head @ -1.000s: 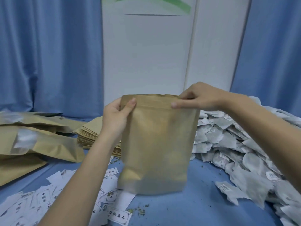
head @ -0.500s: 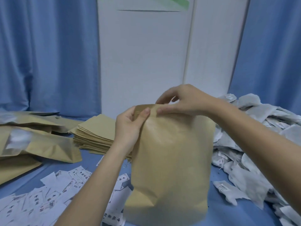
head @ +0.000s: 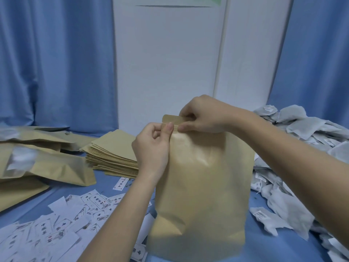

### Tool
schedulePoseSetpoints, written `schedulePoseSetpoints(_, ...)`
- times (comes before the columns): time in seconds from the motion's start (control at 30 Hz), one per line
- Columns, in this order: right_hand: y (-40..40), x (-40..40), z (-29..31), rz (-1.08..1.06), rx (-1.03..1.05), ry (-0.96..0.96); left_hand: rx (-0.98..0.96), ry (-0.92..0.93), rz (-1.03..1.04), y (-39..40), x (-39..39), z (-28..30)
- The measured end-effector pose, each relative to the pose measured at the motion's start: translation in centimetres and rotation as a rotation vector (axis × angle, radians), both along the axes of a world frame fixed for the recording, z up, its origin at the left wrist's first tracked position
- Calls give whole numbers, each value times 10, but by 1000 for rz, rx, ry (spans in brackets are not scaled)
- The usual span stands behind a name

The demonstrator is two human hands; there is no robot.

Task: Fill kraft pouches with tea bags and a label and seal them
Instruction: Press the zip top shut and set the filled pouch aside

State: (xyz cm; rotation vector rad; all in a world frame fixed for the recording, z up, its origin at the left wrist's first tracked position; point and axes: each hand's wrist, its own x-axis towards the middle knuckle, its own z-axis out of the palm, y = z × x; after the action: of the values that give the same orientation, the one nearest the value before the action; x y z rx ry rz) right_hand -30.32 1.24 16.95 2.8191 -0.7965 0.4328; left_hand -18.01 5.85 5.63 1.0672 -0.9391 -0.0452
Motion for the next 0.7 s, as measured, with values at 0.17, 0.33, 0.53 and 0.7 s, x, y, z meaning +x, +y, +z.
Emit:
schedulePoseSetpoints(0.17,0,0,-2,28,11,-40,15,-17,-194,3,2,3)
schedulePoseSetpoints(0.33,-5,-11,2,-31,59,15,4,-31,-117,3,6,1)
schedulePoseSetpoints(0.53,-9,-17,-2,29,5,23,-54,-7,-73,4,10,-5)
schedulePoseSetpoints(0.7,-12,-29,-4,30,-48,7,-69,30,-104,6,14,-4)
